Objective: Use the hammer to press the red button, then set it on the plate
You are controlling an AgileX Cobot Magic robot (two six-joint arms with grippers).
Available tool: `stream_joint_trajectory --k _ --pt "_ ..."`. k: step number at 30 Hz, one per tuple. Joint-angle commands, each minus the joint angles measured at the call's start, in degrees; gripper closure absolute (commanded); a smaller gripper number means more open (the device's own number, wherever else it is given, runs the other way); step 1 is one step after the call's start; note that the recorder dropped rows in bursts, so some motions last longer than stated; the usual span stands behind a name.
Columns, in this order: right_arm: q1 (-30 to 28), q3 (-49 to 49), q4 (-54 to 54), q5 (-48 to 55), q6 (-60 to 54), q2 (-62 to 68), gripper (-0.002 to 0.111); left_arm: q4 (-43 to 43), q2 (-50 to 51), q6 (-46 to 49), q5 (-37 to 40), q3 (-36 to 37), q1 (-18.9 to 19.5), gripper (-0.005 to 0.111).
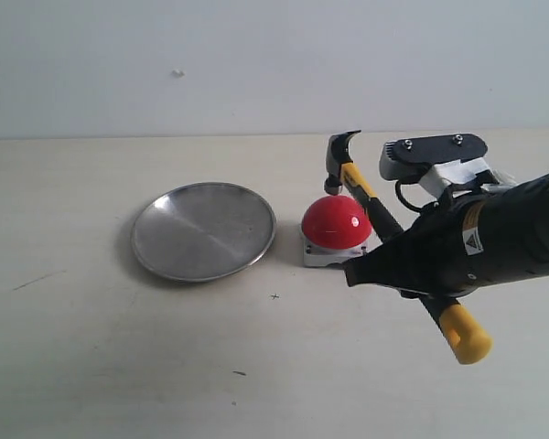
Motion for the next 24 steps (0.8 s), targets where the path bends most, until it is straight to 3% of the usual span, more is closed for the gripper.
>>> stream_joint_trajectory --k 1,24 --pt "0.15 -1.05 -0.19 -2.60 0.27 -0.62 0.108 -0.13 -0.29 0.28 0.25 0.16 0.08 0.107" --pt "0.15 -4.50 -0.49 3.57 -2.82 -18.22 0.108 -0.13 -0.29 0.28 0.25 0.16 0.08 0.107"
